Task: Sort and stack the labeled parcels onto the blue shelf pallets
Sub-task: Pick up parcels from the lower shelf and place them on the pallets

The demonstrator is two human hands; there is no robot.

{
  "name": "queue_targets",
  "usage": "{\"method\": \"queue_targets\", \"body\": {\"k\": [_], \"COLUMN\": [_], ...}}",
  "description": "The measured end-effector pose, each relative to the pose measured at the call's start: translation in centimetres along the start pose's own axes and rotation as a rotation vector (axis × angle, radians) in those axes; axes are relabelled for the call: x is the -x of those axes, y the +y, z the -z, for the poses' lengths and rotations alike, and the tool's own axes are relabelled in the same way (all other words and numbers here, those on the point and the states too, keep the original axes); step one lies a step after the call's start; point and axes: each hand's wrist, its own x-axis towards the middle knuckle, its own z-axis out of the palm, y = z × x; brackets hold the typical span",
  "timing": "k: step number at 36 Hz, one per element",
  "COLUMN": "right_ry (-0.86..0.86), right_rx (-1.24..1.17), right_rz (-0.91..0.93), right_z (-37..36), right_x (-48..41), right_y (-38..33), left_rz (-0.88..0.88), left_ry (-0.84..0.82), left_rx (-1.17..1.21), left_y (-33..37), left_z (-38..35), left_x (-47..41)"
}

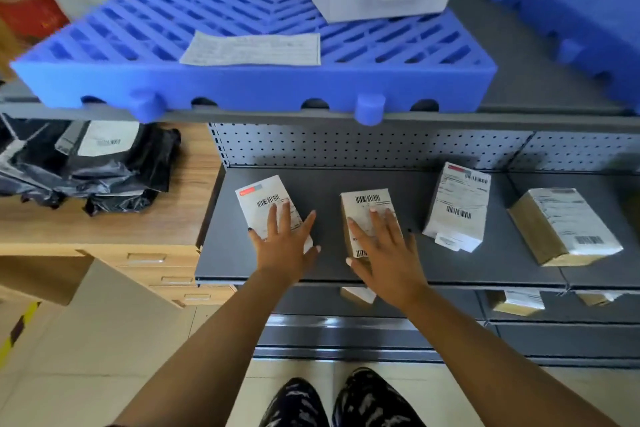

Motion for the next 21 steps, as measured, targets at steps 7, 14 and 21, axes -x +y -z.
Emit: {"method": "queue_targets", "body": {"k": [7, 14, 21], "right_ry": [-0.008, -0.001, 0.040], "right_rx": [-0.046, -0.033, -0.032], "right_rz": [0.005, 0.057, 0.100], "right_z": [0.2, 2.5, 6.3], "right_x": [0.2, 2.6, 6.0], "right_y": [0.0, 0.5, -0.7], "left_rz": [0.109, 0.120, 0.083], "left_ry": [-0.063, 0.004, 0.123], "left_rx": [-0.020, 0.049, 0.085], "left_y": [1.2, 0.4, -1.1], "left_z": [-0.9, -0.6, 0.5], "left_x": [-0.6, 2.5, 8.6]}}
